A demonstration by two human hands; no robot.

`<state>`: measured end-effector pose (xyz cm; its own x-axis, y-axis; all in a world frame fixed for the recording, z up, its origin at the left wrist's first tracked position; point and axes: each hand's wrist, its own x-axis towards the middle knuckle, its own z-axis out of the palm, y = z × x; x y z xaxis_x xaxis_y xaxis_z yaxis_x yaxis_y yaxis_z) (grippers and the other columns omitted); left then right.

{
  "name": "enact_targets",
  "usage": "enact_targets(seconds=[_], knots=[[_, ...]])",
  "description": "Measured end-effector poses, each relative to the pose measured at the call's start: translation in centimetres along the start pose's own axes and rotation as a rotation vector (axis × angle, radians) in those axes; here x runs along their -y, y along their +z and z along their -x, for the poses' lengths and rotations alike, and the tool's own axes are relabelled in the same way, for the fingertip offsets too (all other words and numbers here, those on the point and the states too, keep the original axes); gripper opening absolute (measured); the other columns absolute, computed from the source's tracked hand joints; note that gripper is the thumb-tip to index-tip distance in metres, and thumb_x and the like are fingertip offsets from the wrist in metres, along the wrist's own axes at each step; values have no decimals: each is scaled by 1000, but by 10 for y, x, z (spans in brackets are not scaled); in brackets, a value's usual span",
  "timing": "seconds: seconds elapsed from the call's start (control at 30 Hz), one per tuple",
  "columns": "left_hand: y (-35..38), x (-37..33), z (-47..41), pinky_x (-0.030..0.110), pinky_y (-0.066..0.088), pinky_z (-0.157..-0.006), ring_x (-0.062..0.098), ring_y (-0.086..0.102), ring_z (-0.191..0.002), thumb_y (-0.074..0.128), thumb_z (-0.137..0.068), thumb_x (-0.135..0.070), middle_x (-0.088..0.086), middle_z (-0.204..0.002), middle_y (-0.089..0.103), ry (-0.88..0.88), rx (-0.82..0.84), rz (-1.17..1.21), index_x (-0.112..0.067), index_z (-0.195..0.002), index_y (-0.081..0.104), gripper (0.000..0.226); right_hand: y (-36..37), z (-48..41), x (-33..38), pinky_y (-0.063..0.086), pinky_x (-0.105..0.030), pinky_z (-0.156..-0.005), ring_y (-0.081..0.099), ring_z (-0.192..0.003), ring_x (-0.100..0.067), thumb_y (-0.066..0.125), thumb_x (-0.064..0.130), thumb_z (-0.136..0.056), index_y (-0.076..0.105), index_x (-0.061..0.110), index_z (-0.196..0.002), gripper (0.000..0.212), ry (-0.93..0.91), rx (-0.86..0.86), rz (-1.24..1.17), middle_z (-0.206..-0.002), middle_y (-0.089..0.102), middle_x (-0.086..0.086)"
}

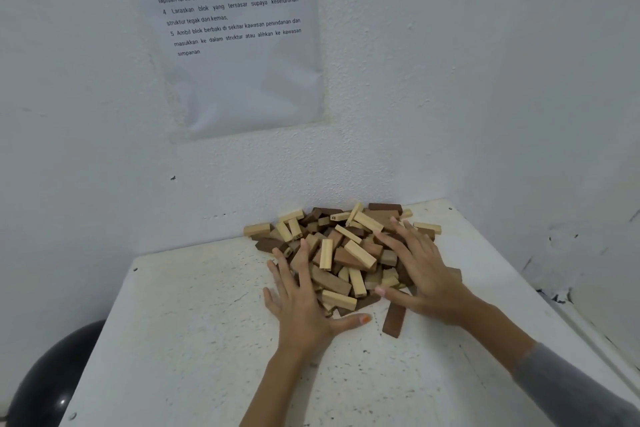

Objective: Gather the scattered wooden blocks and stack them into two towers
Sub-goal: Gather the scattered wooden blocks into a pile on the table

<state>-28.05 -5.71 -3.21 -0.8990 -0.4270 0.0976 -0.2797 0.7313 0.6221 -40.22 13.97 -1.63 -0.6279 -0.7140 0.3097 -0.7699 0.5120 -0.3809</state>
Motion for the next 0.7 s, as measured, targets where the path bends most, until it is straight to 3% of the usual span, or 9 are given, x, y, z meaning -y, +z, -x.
enact_targets(seconds=[0.1, 0.2, 0.3, 0.4, 0.5, 0.6, 0.7], knots=[[-4, -3, 9, 53, -2, -114, 14, -19, -146, 48, -39, -100, -5, -158, -24, 80, -44, 31, -48, -147, -12, 134, -3, 6, 11, 19, -40, -117, 13, -145, -6, 40, 60, -92, 30, 36, -146, 60, 29, -133, -132, -155, 20, 14], [-7, -6, 14, 39, 10, -110, 2, -6, -145, 41, -58, -95, -8, -160, 0, 169, -136, 114, -47, -146, 12, 105, -2, 12, 19, 32, -34, -110, 34, -132, 0, 45, 40, -96, 55, 27, -131, 38, 46, -276, -191, -138, 45, 13], [-12, -8, 16, 37, 20, -108, 7, 20, -143, 44, -83, -66, -13, -152, 27, 213, -186, 234, -44, -138, 36, 59, 4, 19, 27, 42, -28, -97, 47, -113, 0, 54, 15, -92, 66, 19, -116, 28, 4, -381, -152, -116, 60, 11], [-15, -4, 14, 39, 42, -99, 11, 50, -119, 57, -91, -21, -7, -125, 58, 433, -222, 115, -22, -119, 62, 29, 14, 24, 31, 48, -34, -85, 54, -102, -9, 66, 1, -84, 69, 14, -109, 28, -54, -407, -91, -105, 66, 5], [-16, -6, 12, 33, 48, -86, 16, 58, -104, 63, -81, 5, -3, -111, 65, 602, -171, -88, -15, -110, 67, 35, 20, 26, 34, 46, -35, -85, 51, -104, -10, 76, 6, -78, 70, 16, -107, 31, -78, -375, -11, -104, 66, 4], [-18, -12, 9, 34, 51, -77, 20, 62, -101, 72, -75, 4, -2, -109, 69, 663, -156, -241, -16, -105, 69, 37, 24, 24, 38, 47, -35, -83, 46, -102, -9, 79, 13, -75, 70, 19, -105, 32, -67, -353, 61, -102, 63, 6], [-23, -15, 7, 33, 52, -71, 22, 66, -98, 85, -59, 4, -3, -112, 70, 655, -107, -349, -19, -105, 71, 53, 27, 20, 39, 49, -37, -76, 45, -97, -11, 81, 11, -72, 71, 19, -102, 33, -45, -367, 87, -98, 61, 4]])
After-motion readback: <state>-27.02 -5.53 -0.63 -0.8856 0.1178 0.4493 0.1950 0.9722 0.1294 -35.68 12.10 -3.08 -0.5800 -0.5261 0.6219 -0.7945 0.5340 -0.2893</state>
